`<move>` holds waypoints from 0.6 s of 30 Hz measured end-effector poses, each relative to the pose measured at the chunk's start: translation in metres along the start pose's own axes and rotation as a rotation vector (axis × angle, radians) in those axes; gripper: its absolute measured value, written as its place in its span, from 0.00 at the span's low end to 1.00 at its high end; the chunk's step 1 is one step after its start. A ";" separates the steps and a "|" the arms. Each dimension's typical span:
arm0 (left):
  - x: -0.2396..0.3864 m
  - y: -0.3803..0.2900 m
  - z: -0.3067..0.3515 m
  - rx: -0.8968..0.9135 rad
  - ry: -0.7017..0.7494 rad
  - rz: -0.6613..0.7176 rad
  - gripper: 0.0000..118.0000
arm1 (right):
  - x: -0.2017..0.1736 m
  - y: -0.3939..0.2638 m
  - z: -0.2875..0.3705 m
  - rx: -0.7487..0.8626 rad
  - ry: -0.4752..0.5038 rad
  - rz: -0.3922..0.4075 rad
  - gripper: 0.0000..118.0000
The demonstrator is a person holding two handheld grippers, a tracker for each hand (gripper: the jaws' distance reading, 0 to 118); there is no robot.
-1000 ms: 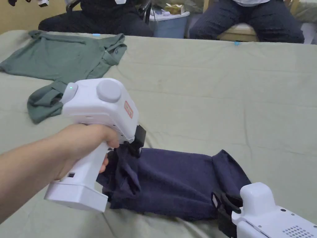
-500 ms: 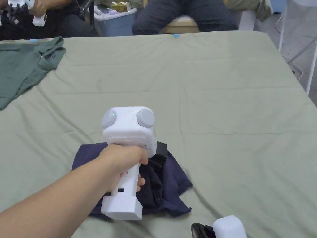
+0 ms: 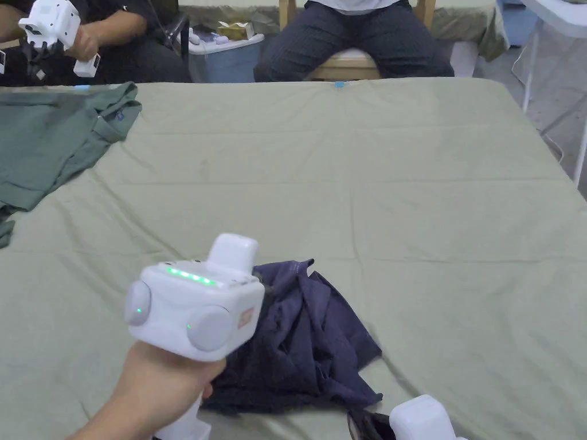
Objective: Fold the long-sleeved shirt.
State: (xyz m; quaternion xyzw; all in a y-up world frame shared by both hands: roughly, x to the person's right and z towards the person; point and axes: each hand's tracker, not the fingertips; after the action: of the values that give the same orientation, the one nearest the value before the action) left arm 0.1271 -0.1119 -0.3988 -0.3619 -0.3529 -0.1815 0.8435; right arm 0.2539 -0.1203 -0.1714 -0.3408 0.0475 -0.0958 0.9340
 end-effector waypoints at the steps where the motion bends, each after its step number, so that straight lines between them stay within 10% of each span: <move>1: 0.023 -0.015 -0.016 -0.022 0.023 -0.093 0.05 | 0.001 -0.002 0.003 -0.002 -0.013 0.011 0.10; 4: 0.064 -0.039 -0.039 -0.055 0.011 -0.110 0.04 | 0.005 -0.006 0.012 -0.019 -0.051 0.021 0.10; 9: 0.113 -0.047 -0.040 0.071 0.205 -0.525 0.04 | 0.005 0.002 0.017 -0.017 -0.043 0.049 0.10; 18: -0.059 -0.014 0.063 0.151 -0.123 0.257 0.10 | 0.035 0.117 -0.034 0.053 0.205 -0.146 0.10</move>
State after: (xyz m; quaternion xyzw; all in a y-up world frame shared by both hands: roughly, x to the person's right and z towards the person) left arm 0.0496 -0.0719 -0.4036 -0.3500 -0.3674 -0.0225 0.8614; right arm 0.3003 -0.0616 -0.2740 -0.3071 0.1155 -0.1991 0.9234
